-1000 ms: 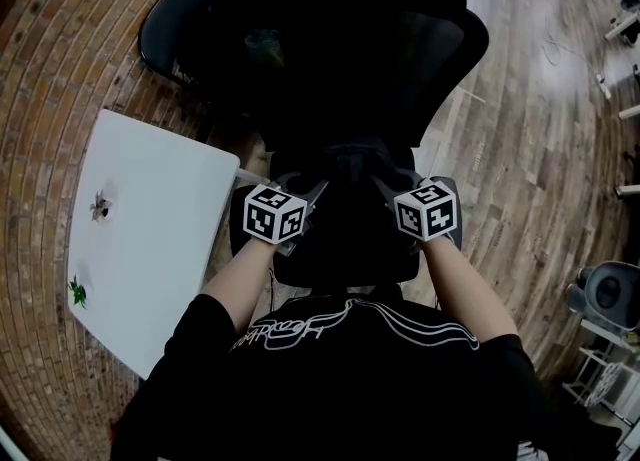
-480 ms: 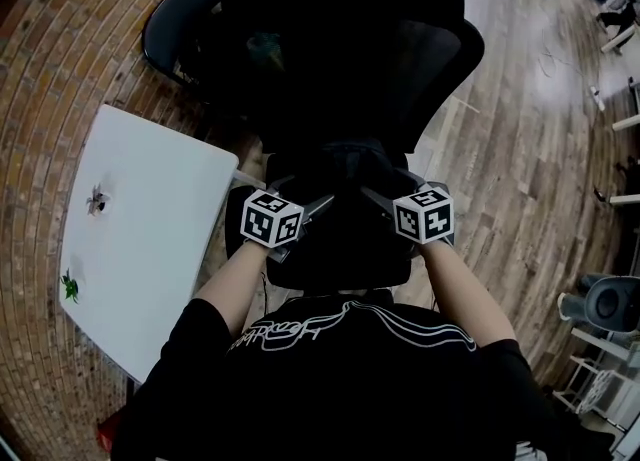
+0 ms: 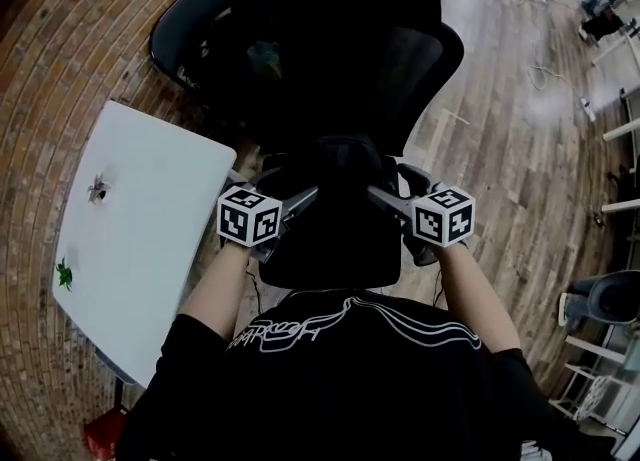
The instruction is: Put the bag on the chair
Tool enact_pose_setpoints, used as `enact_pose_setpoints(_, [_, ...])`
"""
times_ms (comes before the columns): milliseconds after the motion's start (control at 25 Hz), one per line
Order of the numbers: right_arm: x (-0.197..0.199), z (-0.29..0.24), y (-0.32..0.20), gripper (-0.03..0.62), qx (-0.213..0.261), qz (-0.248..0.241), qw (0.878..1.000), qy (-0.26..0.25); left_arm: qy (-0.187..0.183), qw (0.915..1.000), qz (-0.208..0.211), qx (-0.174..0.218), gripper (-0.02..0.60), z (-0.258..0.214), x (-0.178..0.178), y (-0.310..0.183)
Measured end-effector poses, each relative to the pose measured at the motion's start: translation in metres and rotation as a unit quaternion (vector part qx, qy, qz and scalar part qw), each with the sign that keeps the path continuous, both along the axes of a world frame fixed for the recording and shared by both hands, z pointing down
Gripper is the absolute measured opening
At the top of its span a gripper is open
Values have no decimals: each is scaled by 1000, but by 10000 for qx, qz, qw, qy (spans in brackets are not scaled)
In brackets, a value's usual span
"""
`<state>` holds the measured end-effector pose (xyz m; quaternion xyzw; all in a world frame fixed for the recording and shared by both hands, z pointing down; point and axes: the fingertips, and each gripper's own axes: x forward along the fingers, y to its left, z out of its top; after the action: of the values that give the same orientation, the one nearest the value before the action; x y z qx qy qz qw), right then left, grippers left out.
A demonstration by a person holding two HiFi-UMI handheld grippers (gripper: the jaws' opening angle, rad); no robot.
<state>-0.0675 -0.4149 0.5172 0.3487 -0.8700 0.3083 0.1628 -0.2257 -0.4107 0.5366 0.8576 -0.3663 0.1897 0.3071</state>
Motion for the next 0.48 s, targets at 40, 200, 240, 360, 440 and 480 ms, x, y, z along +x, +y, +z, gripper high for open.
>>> enact_pose_setpoints(40, [4,-15,0,361,112,27,9999,-55,28,9999,-92,55,356,-12,-1,0])
enact_pose_setpoints(200, [16,-74,6,270,578,46,9977,-341,410,9985,-15,349,352,-71,17,9])
enact_pose_setpoints(240, [16,-86,11,252,682,-11,9969,-388,445,9980,80,448,324,-85,23,15])
enact_pose_setpoints(360, [15,-116,29,211,880,-155,9945,-548,512,9946,428,798,137,-125,46,35])
enact_pose_setpoints(440, [14,-134,40,142,759,-173,9929,-897,661,9907,655,988,61,-149,61,48])
enact_pose_setpoints(480, [13,-143,45,109,665,-172,9911,-1143,762,9888,726,1054,58,-159,67,54])
